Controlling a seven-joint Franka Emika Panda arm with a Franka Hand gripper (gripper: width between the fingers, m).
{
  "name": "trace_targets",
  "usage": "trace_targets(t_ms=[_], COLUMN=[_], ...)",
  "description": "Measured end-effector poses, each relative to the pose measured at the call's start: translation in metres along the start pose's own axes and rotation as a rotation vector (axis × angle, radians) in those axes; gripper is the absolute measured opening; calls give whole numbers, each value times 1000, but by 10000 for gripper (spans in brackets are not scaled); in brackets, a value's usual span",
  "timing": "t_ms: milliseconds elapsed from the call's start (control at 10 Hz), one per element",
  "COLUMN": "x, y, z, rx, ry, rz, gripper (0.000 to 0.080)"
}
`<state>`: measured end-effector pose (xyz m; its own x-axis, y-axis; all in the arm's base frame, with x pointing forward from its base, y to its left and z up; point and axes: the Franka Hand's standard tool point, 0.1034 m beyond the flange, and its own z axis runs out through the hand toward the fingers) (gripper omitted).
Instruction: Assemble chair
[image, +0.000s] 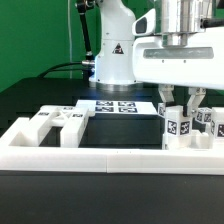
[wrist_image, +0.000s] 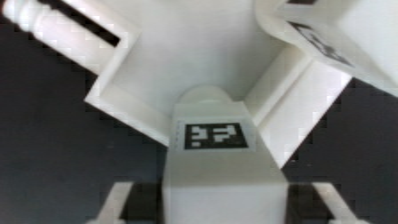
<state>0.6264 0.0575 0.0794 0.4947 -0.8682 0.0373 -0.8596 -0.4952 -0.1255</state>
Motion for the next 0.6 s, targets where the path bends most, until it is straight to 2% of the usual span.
trace_targets(t_ms=[200, 400, 500, 600], x=[0, 0, 0, 1], y=[0, 0, 0, 0], z=[0, 0, 0, 0], rx=[3, 4, 5, 5], ry=[-4, -4, -3, -3], rz=[138, 143, 105, 70], gripper=[290, 290, 374, 519])
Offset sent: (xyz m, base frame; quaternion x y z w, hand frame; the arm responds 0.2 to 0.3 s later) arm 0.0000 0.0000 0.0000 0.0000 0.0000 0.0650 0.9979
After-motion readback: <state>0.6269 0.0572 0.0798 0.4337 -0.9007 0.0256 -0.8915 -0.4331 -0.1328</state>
